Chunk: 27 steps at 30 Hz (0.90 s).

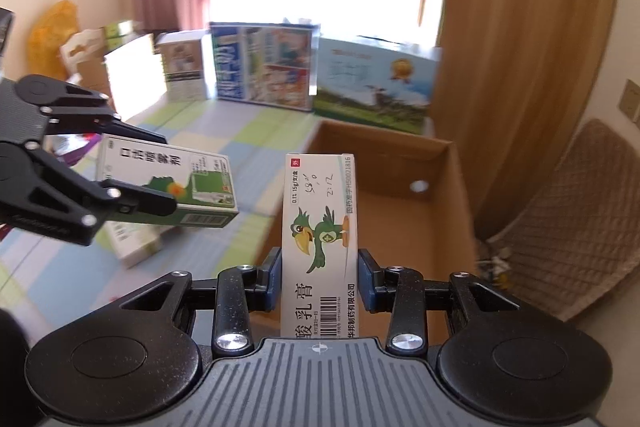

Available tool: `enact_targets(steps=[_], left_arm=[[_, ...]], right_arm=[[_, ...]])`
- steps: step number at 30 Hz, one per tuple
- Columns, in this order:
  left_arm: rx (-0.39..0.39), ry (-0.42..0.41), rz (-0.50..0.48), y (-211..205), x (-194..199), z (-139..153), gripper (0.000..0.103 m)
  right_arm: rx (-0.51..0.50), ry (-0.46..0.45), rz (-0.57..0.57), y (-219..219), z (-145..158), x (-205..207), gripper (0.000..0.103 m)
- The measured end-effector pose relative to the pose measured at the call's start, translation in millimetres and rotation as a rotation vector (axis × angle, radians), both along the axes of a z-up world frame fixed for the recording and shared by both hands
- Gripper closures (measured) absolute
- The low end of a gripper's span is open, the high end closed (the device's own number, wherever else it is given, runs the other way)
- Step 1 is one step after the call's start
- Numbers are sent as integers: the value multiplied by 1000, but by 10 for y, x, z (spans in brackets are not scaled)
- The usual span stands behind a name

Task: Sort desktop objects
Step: 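Carry both held boxes up and over to the cardboard box, then open both tools to drop the boxes into the cardboard box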

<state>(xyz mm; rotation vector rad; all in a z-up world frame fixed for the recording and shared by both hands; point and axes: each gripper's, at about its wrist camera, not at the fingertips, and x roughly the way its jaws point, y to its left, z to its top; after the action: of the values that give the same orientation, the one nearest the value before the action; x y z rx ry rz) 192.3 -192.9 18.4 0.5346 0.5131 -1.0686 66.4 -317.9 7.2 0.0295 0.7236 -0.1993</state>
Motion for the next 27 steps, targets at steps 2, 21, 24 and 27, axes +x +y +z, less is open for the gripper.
enact_targets(steps=[2, 21, 24, 27], left_arm=[[-16, -6, -13, -197, -5, 64, 53], [20, 68, -60, -1124, 97, -391, 53], [27, 78, -62, -1162, 111, -465, 53], [33, 88, -60, -1195, 129, -513, 52]], right_arm=[[0, 3, -17, -143, 0, 48, 68], [39, 140, -69, -771, -527, 412, 68], [39, 146, -70, -793, -554, 426, 68], [39, 149, -68, -806, -565, 444, 68]])
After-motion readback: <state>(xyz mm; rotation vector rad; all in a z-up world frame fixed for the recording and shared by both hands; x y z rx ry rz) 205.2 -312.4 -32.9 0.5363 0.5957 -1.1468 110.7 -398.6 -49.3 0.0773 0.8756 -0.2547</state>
